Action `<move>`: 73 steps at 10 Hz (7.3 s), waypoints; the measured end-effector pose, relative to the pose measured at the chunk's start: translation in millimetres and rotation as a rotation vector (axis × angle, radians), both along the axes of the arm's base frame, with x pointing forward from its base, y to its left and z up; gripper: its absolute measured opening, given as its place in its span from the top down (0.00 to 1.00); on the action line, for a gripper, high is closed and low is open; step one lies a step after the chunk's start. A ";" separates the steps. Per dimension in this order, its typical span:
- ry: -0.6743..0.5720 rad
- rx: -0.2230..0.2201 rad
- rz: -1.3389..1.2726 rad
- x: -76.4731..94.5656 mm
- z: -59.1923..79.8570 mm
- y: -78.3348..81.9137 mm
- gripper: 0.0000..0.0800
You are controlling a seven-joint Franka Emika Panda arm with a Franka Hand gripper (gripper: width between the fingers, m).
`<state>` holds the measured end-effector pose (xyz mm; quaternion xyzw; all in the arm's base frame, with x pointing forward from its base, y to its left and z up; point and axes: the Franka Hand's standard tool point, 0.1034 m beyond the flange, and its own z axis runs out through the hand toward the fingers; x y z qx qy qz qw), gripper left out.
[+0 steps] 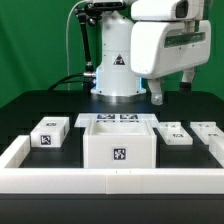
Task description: Assemble cabinet
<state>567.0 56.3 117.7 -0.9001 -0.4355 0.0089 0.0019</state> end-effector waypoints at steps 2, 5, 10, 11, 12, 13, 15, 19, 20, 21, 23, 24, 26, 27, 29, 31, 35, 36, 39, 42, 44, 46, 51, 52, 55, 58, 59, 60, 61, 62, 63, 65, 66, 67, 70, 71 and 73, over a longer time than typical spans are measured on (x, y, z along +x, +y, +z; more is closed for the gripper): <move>0.000 0.000 0.000 0.0 0.0 0.0 0.00; 0.000 0.000 0.000 0.0 0.0 0.0 0.00; -0.012 0.002 0.068 -0.4 0.0 -4.0 0.00; -0.038 0.005 0.199 -5.9 -3.8 -9.6 0.00; -0.025 0.004 0.272 -15.0 -7.6 -13.8 0.00; -0.019 0.000 0.310 -16.0 -8.1 -14.6 0.00; -0.017 0.000 0.298 -16.6 -8.7 -18.5 0.00; -0.050 -0.007 0.566 -26.7 -16.5 -30.0 0.00; -0.051 -0.008 0.586 -29.1 -18.8 -31.1 0.00; -0.049 -0.011 0.612 -30.6 -19.8 -33.3 0.00; -0.008 -0.004 0.512 -36.5 -20.1 -36.0 0.00; -0.006 -0.004 0.511 -37.0 -20.6 -36.1 0.00; 0.014 0.001 0.538 -49.6 -26.2 -41.5 0.00; 0.028 0.007 0.588 -62.7 -32.5 -46.6 0.00; 0.044 0.016 0.652 -80.8 -43.0 -48.9 0.00; 0.043 0.015 0.646 -79.3 -42.7 -49.0 0.00; 0.048 0.026 0.674 -102.9 -58.3 -56.6 0.00; 0.046 0.028 0.676 -109.6 -62.3 -57.6 0.00; 0.070 0.046 0.665 -126.1 -82.3 -65.4 0.00; 0.086 0.054 0.637 -127.9 -92.4 -60.5 0.00; 0.098 0.055 0.605 -117.3 -93.3 -59.3 0.14; 0.099 0.055 0.601 -116.2 -92.8 -61.2 0.34; 0.092 0.053 0.600 -114.6 -92.0 -61.9 0.94; 0.091 0.053 0.600 -114.6 -92.0 -62.0 0.94; 0.091 0.053 0.600 -114.5 -91.9 -62.0 0.94; 0.088 0.050 0.607 -105.8 -88.9 -59.9 0.94; 0.082 0.048 0.611 -96.4 -86.9 -58.6 0.94; 0.069 0.047 0.619 -84.5 -87.3 -58.0 0.94; 0.057 0.049 0.635 -73.3 -90.8 -56.0 0.95; 0.047 0.050 0.639 -63.5 -92.3 -51.9 0.95; 0.036 0.053 0.648 -55.4 -92.2 -45.7 0.95; 0.035 0.053 0.644 -55.9 -92.3 -47.8 0.95; 0.035 0.053 0.644 -55.9 -92.3 -47.8 0.95; 0.035 0.053 0.643 -55.7 -92.5 -45.9 0.95; 0.019 0.064 0.669 -51.1 -92.3 -9.0 0.95; 0.011 0.067 0.680 -51.1 -92.3 3.7 0.95; 0.012 0.067 0.674 -51.2 -92.4 0.3 0.95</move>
Offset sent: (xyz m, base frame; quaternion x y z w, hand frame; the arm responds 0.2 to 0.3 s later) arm 0.0000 0.0000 0.0000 0.0000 0.0000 0.0000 1.0000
